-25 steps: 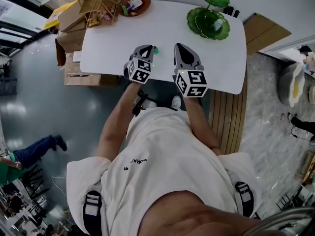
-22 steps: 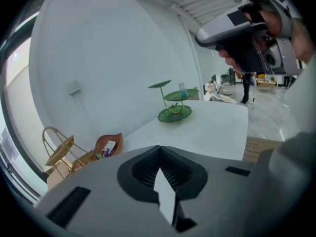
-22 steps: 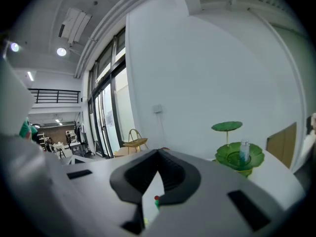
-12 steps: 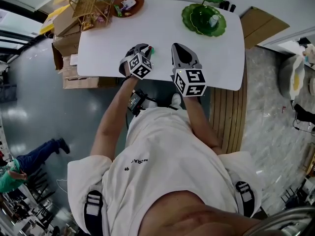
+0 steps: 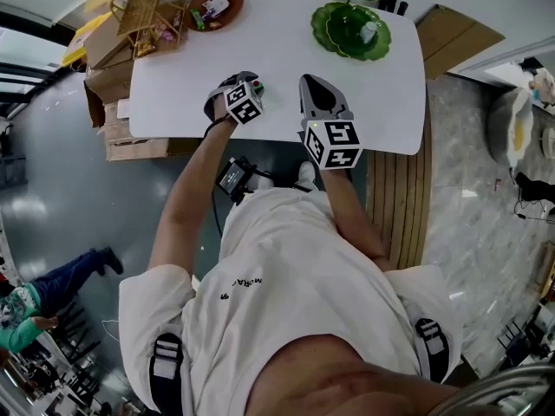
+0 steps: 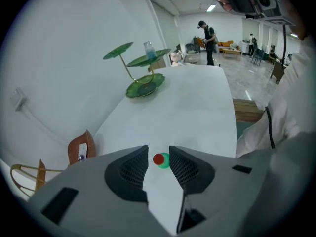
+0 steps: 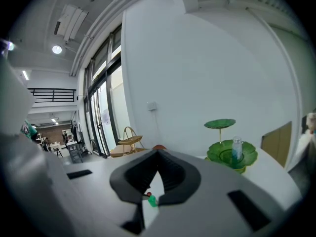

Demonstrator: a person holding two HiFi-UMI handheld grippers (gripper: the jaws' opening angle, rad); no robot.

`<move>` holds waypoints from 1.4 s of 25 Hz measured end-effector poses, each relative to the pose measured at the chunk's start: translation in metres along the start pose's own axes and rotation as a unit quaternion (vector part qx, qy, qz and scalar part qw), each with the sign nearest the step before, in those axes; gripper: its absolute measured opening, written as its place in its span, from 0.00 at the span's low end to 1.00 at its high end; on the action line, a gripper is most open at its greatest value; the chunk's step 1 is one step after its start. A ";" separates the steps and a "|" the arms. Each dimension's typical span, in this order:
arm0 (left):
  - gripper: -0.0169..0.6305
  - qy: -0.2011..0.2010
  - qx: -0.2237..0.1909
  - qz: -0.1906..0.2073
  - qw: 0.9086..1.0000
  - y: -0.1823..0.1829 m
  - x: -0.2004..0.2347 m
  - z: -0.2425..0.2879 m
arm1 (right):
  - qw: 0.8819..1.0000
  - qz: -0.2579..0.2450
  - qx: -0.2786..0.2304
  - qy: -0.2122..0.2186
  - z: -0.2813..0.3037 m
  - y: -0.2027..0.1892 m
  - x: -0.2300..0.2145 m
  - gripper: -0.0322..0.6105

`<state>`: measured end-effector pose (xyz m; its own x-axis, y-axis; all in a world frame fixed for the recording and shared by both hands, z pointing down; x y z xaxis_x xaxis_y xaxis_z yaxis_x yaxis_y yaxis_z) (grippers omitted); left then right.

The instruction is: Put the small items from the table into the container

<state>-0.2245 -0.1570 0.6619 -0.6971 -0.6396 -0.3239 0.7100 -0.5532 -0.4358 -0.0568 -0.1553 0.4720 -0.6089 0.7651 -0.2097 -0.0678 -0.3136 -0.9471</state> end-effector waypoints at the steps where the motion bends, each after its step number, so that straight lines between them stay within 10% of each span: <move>1: 0.22 -0.008 0.004 0.006 1.000 0.000 0.000 0.002 | 1.000 0.000 0.000 -0.001 0.000 0.000 -0.001 0.06; 15: 0.21 -0.071 0.054 0.019 0.996 -0.006 0.006 0.027 | 1.000 0.003 0.001 -0.013 -0.004 -0.001 -0.011 0.06; 35: 0.16 -0.072 0.026 -0.076 0.994 -0.011 0.015 0.026 | 0.999 0.006 -0.002 -0.031 -0.017 -0.002 -0.021 0.06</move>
<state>-0.2402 -0.1745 0.6840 -0.7785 -0.6135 -0.1323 0.6037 -0.6743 -0.4253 -0.0310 -0.1610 0.4742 -0.6579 0.7246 -0.2051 -0.0579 -0.3203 -0.9456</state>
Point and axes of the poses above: the fingertips, and each gripper's own axes: z forward along the fingers, x to its left, y out of its top, the point moved 6 cm from there along -z, backward along the fingers, and after that the axes turned 1 degree about y, right-handed, at the moved point
